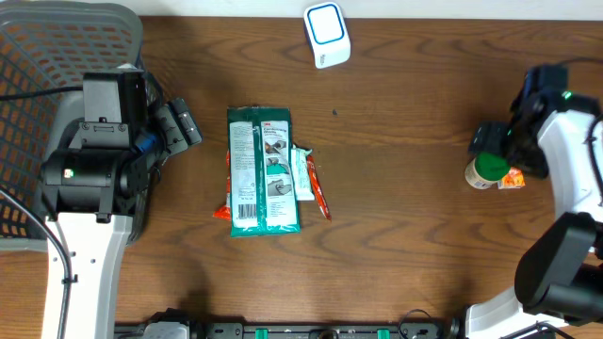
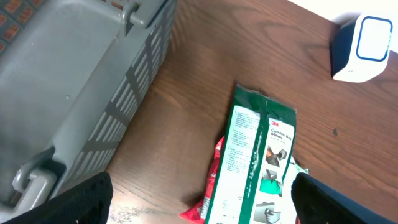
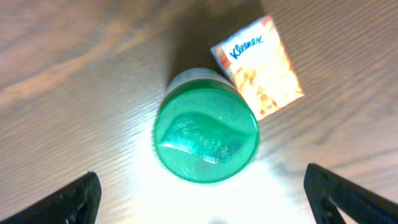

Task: Scan the item barcode
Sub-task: 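Move the right gripper left over the red Nescafe sachets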

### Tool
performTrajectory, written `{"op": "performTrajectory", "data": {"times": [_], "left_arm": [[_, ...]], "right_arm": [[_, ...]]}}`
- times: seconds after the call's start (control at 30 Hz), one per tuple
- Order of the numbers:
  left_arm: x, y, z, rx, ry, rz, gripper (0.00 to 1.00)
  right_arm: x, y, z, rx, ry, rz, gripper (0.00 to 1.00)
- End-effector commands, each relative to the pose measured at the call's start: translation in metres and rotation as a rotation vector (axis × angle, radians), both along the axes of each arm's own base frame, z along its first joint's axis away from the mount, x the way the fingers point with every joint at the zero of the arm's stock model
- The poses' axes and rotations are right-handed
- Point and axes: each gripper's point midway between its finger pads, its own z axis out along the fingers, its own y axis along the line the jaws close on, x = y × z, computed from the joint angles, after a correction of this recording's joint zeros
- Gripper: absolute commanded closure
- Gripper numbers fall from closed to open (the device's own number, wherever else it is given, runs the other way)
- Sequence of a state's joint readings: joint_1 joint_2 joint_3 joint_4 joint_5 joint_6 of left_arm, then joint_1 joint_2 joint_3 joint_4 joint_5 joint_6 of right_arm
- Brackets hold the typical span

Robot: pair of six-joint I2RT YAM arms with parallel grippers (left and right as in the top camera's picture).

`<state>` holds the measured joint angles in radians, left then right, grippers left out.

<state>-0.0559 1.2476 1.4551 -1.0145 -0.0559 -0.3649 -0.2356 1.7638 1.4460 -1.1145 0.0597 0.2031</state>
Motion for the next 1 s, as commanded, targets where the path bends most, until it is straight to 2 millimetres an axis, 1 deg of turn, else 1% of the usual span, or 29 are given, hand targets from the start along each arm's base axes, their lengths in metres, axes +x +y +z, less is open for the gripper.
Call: {"op": "performTrajectory", "data": {"times": [0.0,0.1,0.17,0.27,0.4,0.6,0.63,0.8,0.97], "left_arm": [[0.0,0.003,0.003,0.015,-0.005,-0.001,0.09],[0.0,0.003,0.003,0.015,-0.005,-0.001,0.09],[0.0,0.003,0.003,0.015,-0.005,-0.001,0.08],[0.0,0.003,0.003,0.015,-0.005,-0.001,0.09],[0.0,0.003,0.003,0.015,-0.005,-0.001,0.09],[0.0,0.003,0.003,0.015,-0.005,-0.001,0.09],[0.0,0.003,0.003,0.015,-0.005,-0.001,0.08],[0.0,0.003,0.003,0.015,-0.005,-0.001,0.09],[0.0,0.003,0.003,0.015,-0.005,-0.001,0.09]], "right_arm": [[0.02,0.024,0.049,0.069,-0.104,0.061,0.01],[0.024,0.061,0.067,0.178,-0.129,0.173,0.01],[0.024,0.088,0.072,0.243,-0.133,0.252,0.01],[0.02,0.126,0.072,0.298,-0.119,0.341,0.01],[0.012,0.169,0.069,0.313,-0.094,0.453,0.01],[-0.004,0.24,0.064,0.323,-0.083,0.648,0.01],[-0.006,0.248,0.063,0.325,-0.085,0.663,0.01],[-0.018,0.301,0.065,0.343,-0.121,0.777,0.01],[-0.03,0.339,0.068,0.355,-0.158,0.862,0.01]]}}
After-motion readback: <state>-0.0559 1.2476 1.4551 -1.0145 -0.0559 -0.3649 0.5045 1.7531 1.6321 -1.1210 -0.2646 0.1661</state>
